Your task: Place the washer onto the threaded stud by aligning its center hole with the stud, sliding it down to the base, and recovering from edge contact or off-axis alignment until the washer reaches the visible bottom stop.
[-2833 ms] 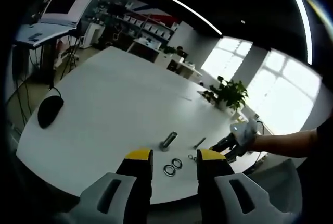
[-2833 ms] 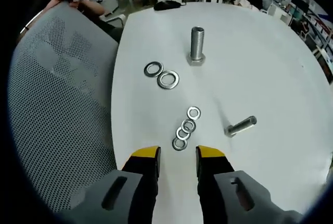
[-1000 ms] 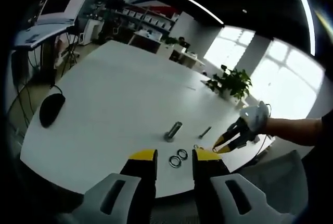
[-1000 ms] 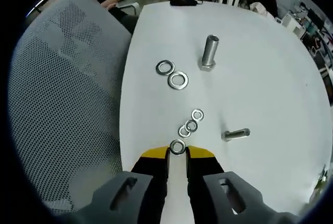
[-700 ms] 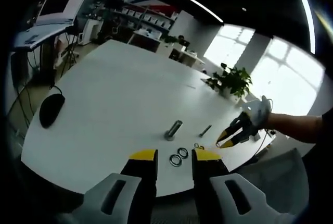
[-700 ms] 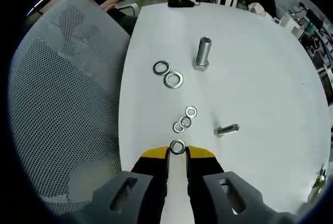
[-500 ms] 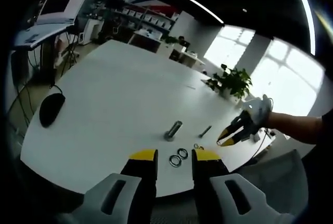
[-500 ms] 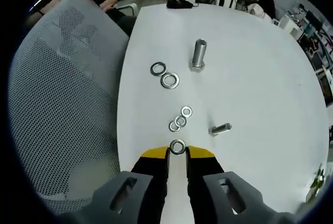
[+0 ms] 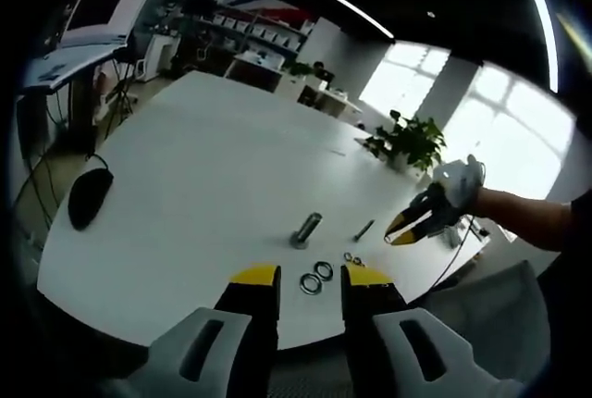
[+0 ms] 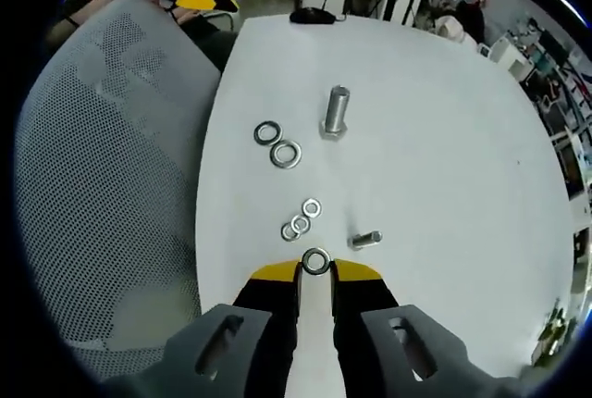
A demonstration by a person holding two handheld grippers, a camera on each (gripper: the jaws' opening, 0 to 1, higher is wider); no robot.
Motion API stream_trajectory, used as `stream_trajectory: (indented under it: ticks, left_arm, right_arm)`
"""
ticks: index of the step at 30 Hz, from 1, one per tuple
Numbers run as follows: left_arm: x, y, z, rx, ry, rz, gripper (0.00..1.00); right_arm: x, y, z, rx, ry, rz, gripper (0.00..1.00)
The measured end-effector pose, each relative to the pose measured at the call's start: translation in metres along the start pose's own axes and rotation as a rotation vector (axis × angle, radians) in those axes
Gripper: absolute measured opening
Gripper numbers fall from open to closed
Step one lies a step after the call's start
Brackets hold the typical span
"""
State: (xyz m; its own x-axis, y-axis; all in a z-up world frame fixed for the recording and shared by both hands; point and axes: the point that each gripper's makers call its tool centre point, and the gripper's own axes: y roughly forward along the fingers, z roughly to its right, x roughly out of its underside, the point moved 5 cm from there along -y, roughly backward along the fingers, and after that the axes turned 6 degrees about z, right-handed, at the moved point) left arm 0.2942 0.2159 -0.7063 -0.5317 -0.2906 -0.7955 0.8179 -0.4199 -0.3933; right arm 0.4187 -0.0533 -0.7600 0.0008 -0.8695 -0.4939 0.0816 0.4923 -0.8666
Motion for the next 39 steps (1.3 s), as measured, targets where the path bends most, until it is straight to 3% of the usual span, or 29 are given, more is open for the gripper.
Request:
stream_trajectory:
  ticks: [14,24,39]
  left_arm:
    - [0.001,0.0,-0.002,-0.013,-0.007,-0.009,0.24]
    - [0.002,0.0,-0.004,-0.019,-0.005,-0.015,0.24]
    - [0.002,0.0,-0.004,-0.023,-0.007,-0.015,0.24]
  right_arm:
    - [-0.012,-0.003,0.017,0.113,0.005,0.068,0.14]
    - [-0.014,0.0,0.029,0.17,0.007,0.078,0.14]
    - [-0.01,0.009,0.034,0.152,0.051,0.074,0.14]
